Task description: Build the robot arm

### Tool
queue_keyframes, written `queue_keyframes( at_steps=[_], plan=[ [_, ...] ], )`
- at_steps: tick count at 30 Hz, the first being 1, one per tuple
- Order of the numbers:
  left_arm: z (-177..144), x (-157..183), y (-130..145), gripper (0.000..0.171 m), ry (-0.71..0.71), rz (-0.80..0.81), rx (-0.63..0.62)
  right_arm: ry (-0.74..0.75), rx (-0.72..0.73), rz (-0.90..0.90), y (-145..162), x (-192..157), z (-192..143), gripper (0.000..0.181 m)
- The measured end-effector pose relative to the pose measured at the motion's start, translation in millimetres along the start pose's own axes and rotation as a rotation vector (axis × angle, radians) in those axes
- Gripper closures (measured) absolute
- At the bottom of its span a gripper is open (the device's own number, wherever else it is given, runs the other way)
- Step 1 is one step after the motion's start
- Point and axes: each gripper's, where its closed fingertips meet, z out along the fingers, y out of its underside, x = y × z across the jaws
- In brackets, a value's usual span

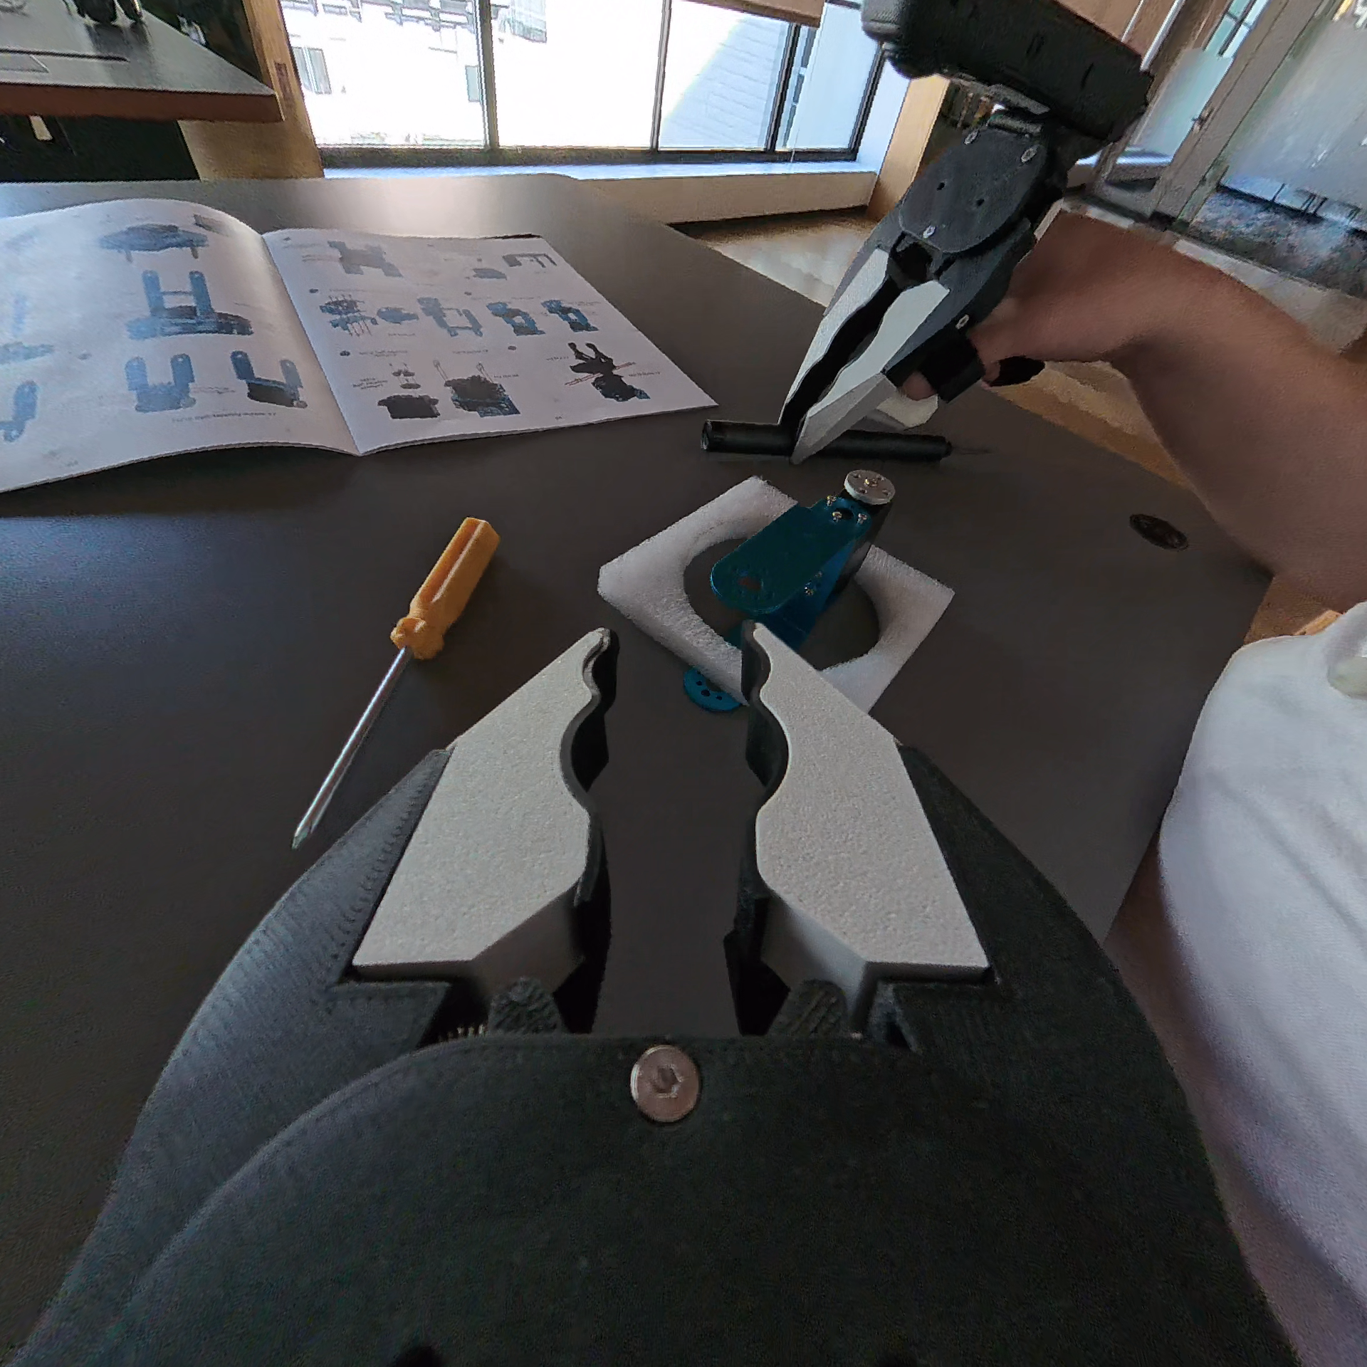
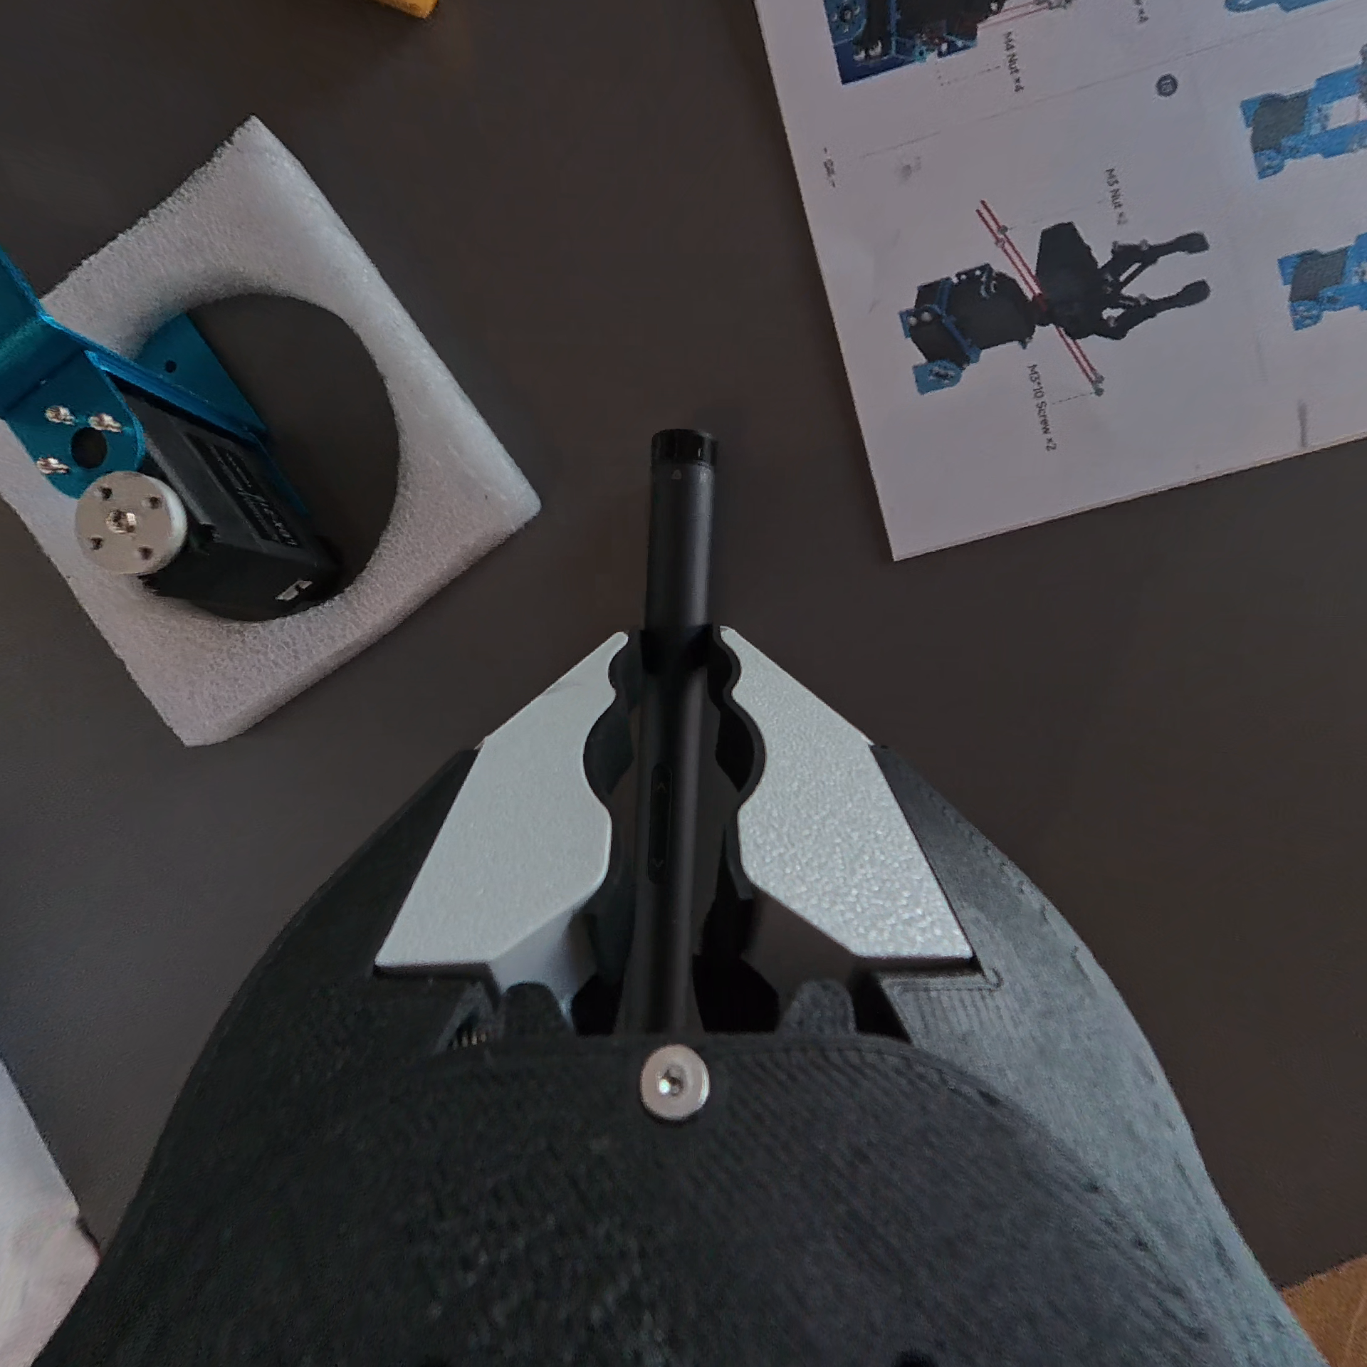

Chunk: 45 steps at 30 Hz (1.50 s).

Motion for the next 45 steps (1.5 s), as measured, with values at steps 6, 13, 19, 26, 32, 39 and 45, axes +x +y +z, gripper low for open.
queue_keyframes(
  at_steps=[6, 13, 19, 26, 32, 39, 45],
  plan=[
    [0, -4, -3, 0.139, -0.011, -0.014, 0.031, -0.025, 0.163, -0.004, -33, -8, -32, 0.164],
    [-1, -7, -13, 0.136, -0.008, -0.037, 0.075, -0.043, 0.358, -0.016, -66, -12, -72, 0.165],
    [-2, -7, -22, 0.135, 0.023, -0.061, 0.111, -0.079, 0.538, -0.035, -99, -21, -99, 0.165],
    [0, 5, -51, 0.135, 0.099, -0.03, 0.154, -0.149, 0.666, -0.089, -134, -43, -125, 0.165],
    [26, 37, -90, 0.125, 0.254, 0.039, 0.143, -0.204, 0.707, -0.167, -157, -72, -145, 0.164],
    [81, 54, -99, 0.131, 0.332, 0.202, 0.055, -0.256, 0.724, -0.165, -165, -80, -148, 0.165],
    [106, 61, -114, 0.137, 0.353, 0.22, 0.067, -0.277, 0.751, -0.136, -170, -69, -155, 0.165]
  ],
)
